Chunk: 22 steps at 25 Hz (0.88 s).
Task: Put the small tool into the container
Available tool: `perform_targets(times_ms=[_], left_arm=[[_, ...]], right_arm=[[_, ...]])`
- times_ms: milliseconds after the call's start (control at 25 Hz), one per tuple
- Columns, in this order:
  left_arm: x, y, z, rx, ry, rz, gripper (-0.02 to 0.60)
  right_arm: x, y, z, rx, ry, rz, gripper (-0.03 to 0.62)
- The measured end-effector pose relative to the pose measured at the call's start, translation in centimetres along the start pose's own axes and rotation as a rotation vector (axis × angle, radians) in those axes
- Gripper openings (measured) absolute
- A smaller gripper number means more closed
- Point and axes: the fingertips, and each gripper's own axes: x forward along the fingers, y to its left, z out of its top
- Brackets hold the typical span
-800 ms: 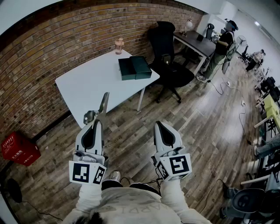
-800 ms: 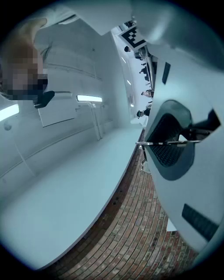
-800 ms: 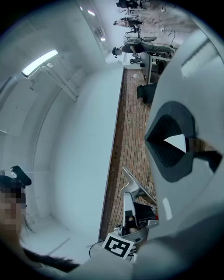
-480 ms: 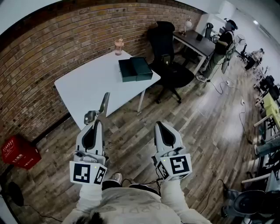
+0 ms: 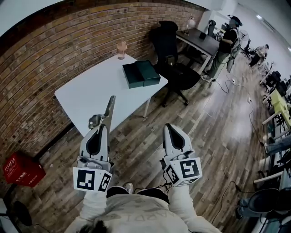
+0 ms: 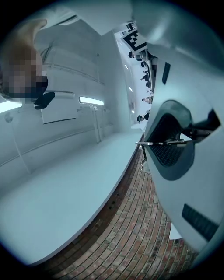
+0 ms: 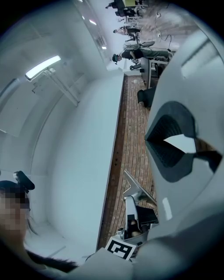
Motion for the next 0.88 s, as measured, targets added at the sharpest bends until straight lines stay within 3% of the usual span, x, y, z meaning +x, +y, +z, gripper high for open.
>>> perform_targets(times_ms=[360,880], left_arm=[[2.7,2.5,-0.3,-0.042,-0.013,-0.050,0.006],[13.4,3.5,-2.7,-0.026,-0.008,-0.035,0.006]], right_arm=[[2.1,0.5,0.0,-0.040,0.012,-0.042,0.011],[10.9,-6.9,-0.9,-0.019,-0.002,-0.015,0.011]])
